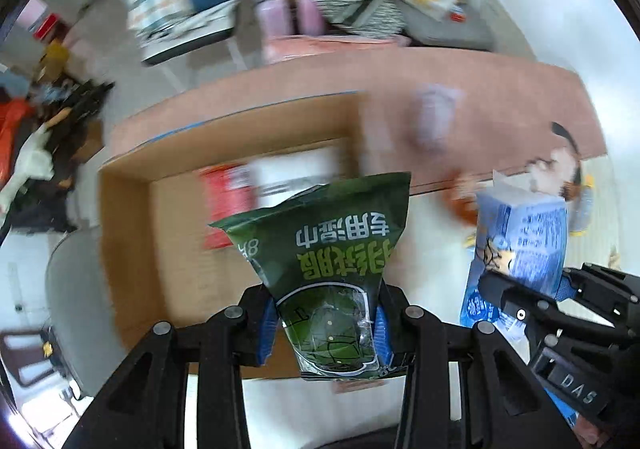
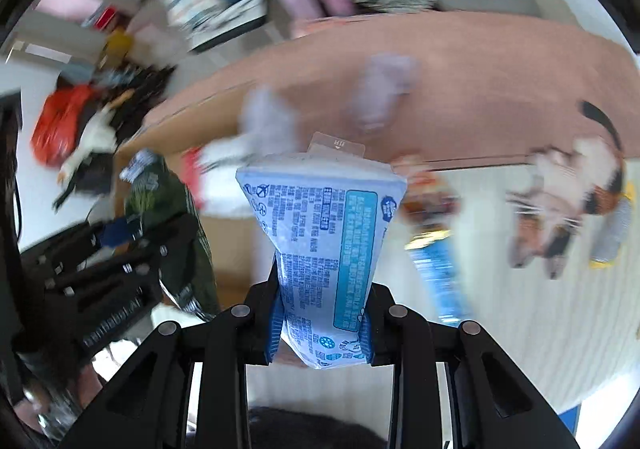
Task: Organize soft objects
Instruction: 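Lower green bag into box with left tool while right tool releases wipes pack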
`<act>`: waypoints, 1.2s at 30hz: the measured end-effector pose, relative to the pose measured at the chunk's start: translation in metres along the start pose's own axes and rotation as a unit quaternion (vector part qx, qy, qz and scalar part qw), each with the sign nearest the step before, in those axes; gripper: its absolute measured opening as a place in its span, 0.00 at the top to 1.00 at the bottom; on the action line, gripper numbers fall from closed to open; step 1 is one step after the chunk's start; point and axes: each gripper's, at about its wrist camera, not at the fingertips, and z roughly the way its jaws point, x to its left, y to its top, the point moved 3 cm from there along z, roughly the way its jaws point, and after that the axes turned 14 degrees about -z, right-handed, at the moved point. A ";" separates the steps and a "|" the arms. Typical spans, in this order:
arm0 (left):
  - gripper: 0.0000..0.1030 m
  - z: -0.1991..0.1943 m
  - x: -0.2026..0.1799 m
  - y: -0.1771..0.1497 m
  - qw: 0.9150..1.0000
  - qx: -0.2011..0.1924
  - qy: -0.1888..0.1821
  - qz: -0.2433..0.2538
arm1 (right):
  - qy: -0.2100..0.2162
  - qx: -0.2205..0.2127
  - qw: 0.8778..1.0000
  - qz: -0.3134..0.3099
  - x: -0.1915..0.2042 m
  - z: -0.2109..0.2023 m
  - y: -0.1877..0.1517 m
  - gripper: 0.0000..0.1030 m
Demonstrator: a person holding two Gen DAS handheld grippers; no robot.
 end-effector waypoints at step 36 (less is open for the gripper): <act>0.46 0.127 0.138 0.105 0.993 0.104 0.017 -0.049 | -0.040 0.117 0.992 0.004 0.121 0.169 0.022 0.22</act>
